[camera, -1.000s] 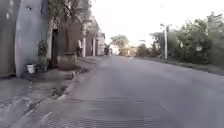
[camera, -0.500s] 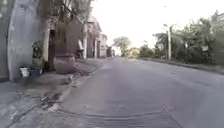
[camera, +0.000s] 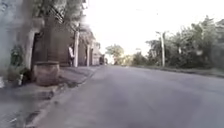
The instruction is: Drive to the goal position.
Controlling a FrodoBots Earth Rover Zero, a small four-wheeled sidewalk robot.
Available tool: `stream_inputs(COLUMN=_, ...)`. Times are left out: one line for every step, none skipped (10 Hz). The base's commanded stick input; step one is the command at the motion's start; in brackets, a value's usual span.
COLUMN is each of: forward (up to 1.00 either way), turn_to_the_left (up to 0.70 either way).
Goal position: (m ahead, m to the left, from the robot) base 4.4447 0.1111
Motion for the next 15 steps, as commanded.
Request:
stream_inputs(forward=1.00, turn_to_the_left=0.00)
stream_inputs(forward=1.00, turn_to_the_left=0.00)
stream_inputs(forward=1.00, turn_to_the_left=0.00)
stream_inputs(forward=1.00, turn_to_the_left=0.00)
stream_inputs(forward=1.00, turn_to_the_left=0.00)
stream_inputs(forward=1.00, turn_to_the_left=0.00)
stream_inputs(forward=1.00, turn_to_the_left=0.00)
stream_inputs(forward=1.00, turn_to_the_left=0.00)
stream_inputs(forward=1.00, turn_to_the_left=0.00)
stream_inputs(forward=1.00, turn_to_the_left=-0.01)
stream_inputs(forward=1.00, turn_to_the_left=-0.08)
stream_inputs(forward=1.00, turn_to_the_left=-0.14)
stream_inputs(forward=1.00, turn_to_the_left=-0.20)
stream_inputs(forward=1.00, turn_to_the_left=-0.27)
stream_inputs(forward=1.00, turn_to_the_left=-0.33)
